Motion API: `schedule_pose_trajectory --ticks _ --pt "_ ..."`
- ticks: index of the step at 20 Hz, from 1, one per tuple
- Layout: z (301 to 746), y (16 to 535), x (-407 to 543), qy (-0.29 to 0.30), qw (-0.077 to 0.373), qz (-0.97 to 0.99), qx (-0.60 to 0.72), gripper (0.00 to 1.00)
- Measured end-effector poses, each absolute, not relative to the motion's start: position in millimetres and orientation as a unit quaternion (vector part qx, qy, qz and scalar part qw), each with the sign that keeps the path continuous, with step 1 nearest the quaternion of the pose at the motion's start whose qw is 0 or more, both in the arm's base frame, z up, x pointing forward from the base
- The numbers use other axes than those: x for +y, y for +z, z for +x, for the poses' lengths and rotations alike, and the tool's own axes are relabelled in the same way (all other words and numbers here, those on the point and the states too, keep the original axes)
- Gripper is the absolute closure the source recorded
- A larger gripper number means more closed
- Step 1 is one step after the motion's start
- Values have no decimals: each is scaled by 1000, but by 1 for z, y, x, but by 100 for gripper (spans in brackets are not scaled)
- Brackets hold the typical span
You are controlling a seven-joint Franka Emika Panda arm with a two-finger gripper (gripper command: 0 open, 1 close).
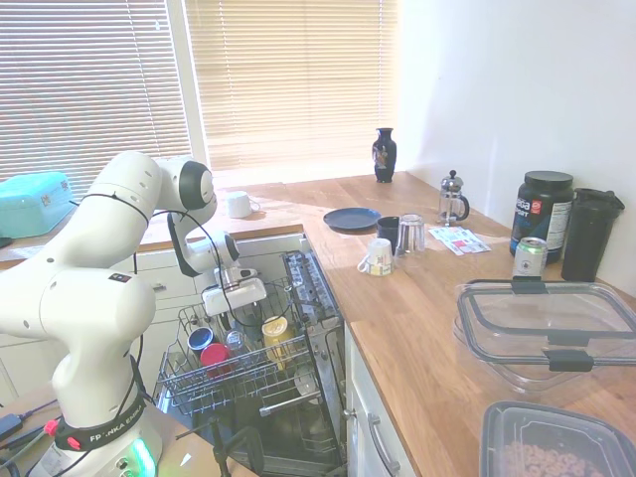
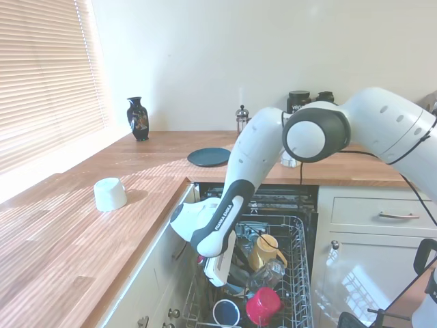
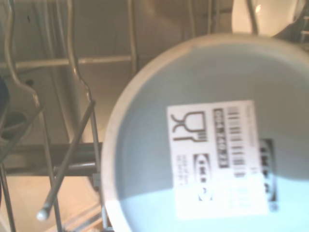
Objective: Move the gray mug from the dishwasher to the counter
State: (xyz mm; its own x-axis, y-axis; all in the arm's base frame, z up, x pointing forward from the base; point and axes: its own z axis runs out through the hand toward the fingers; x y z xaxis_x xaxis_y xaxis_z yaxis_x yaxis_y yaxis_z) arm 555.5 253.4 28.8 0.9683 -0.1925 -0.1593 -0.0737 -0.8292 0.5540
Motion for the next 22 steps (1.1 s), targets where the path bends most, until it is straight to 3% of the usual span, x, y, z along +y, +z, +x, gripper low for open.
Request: schedule_pose_trajectory --ticks 22 --pt "545 -4 246 -122 295 946 -50 100"
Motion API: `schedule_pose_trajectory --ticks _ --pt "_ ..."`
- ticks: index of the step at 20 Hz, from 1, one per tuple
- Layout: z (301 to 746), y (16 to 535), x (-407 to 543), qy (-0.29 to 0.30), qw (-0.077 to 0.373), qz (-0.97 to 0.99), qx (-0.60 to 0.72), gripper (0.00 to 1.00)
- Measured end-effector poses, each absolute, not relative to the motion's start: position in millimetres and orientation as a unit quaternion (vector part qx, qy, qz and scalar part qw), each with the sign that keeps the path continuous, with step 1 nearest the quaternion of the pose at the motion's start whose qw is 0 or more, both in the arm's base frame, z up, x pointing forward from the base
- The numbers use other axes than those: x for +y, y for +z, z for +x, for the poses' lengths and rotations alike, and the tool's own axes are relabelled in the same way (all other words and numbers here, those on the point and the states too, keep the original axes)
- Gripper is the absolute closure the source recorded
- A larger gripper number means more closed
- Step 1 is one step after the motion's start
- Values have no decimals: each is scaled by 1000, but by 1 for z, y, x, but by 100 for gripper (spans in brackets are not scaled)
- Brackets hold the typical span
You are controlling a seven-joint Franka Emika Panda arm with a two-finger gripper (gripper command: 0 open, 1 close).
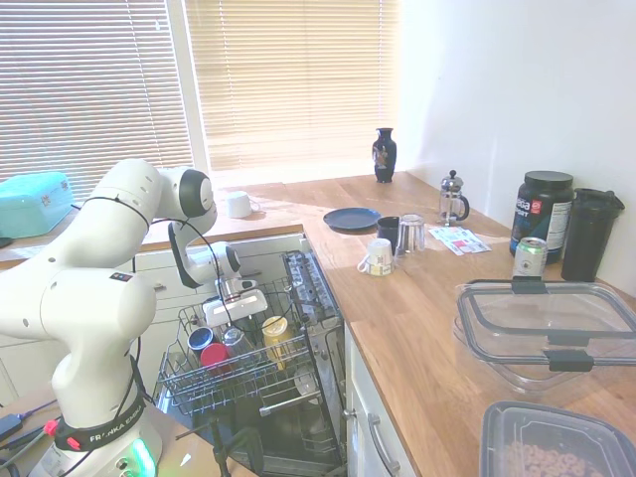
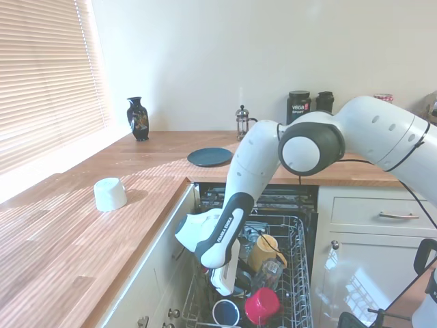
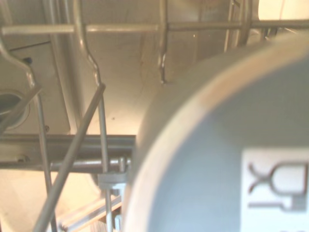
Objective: Move the gray mug from the dishwasher to the counter
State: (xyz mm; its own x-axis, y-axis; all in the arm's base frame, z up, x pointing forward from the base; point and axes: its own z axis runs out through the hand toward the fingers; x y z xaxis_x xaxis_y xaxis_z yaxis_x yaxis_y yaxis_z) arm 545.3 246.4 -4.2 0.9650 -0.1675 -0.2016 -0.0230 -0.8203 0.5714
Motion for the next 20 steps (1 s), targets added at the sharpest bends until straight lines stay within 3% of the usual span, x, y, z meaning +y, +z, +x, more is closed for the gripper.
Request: schedule_pose_trajectory --ticks 12,20 --pt "547 5 252 -120 297 946 -54 100" --pt "556 48 270 -93 282 953 -65 100"
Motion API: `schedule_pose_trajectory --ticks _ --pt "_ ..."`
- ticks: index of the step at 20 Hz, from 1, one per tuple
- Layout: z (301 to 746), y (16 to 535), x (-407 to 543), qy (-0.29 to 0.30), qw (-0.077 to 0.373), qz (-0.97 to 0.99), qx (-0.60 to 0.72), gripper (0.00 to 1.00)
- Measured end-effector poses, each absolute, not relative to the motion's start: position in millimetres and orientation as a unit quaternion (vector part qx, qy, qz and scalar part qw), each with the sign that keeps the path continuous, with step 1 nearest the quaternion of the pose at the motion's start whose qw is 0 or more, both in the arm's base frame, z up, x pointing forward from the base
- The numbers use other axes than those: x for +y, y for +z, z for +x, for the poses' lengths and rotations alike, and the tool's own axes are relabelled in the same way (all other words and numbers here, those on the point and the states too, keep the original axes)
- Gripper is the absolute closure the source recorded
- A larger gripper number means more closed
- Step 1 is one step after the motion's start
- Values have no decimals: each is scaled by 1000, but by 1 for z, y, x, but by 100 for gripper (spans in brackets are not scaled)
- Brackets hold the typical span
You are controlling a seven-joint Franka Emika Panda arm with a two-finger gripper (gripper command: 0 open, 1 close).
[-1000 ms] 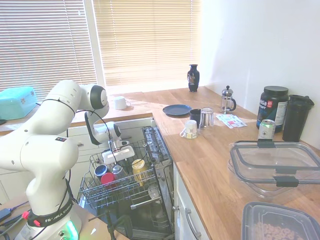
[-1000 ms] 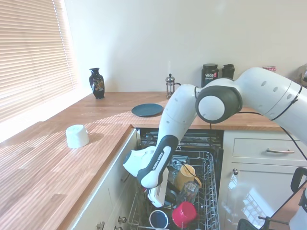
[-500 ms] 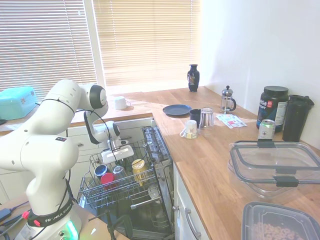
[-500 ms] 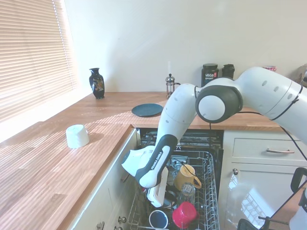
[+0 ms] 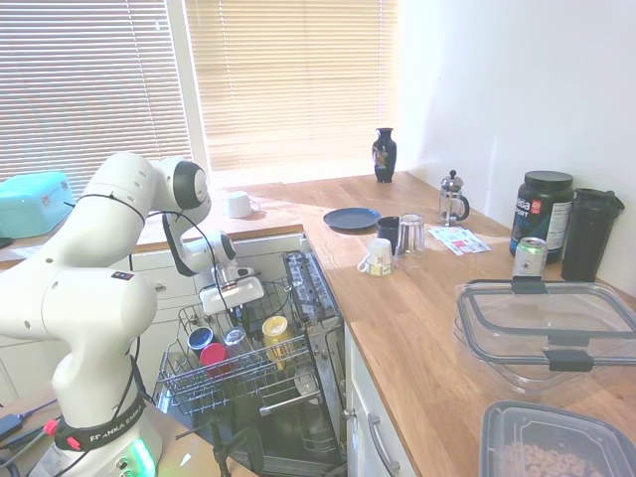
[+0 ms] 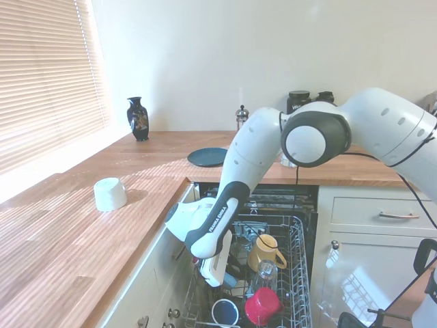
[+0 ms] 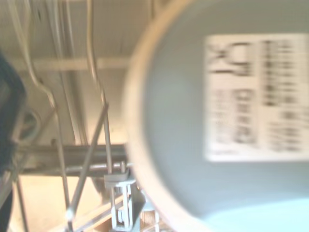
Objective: Move the gray mug from the dishwasher to the counter
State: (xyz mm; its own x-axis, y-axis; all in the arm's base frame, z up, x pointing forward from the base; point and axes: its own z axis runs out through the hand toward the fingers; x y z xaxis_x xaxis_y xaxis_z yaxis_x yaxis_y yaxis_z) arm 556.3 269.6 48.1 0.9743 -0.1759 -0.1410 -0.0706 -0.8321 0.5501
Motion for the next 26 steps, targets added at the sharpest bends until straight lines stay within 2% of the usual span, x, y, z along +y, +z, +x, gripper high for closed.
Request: schedule_pose_trajectory --ticks 12,26 --pt "533 126 243 -40 236 965 -108 100" --pt "548 332 182 60 75 964 -246 100"
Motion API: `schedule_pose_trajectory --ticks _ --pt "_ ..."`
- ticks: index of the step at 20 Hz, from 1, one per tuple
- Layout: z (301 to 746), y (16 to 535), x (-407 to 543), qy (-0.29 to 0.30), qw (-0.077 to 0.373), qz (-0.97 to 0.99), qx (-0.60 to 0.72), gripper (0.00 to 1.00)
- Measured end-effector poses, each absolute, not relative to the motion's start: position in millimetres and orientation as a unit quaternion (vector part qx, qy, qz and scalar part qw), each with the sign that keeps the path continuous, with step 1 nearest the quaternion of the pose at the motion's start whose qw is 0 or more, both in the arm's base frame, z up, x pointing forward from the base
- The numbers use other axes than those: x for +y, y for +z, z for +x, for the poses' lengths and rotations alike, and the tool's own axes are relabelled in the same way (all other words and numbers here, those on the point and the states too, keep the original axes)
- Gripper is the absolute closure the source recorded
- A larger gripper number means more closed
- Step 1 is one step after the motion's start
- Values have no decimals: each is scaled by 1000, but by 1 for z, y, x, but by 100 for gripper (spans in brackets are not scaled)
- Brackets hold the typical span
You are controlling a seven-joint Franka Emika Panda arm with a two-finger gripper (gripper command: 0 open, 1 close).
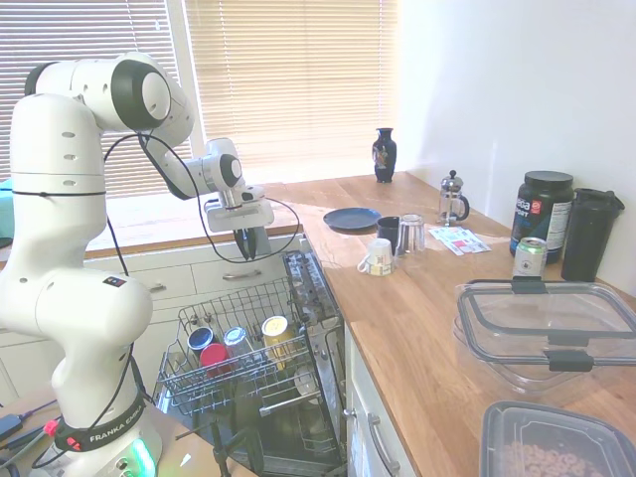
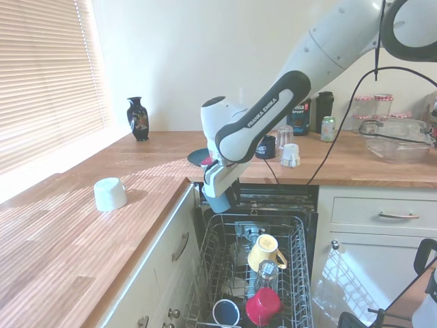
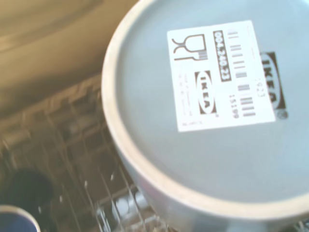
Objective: Move the gray mug from the dishwasher to the counter
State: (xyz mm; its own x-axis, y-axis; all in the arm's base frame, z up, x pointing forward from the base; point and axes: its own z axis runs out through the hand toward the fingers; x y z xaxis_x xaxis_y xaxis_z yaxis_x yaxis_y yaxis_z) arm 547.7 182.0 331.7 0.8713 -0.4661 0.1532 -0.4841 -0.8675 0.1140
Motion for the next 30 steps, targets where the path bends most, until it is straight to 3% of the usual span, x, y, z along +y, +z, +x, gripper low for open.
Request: schedule_pose_trajectory --ticks 14,30 --pt "594 409 36 95 -18 915 -392 100" --pt "634 346 -60 38 2 892 -450 100"
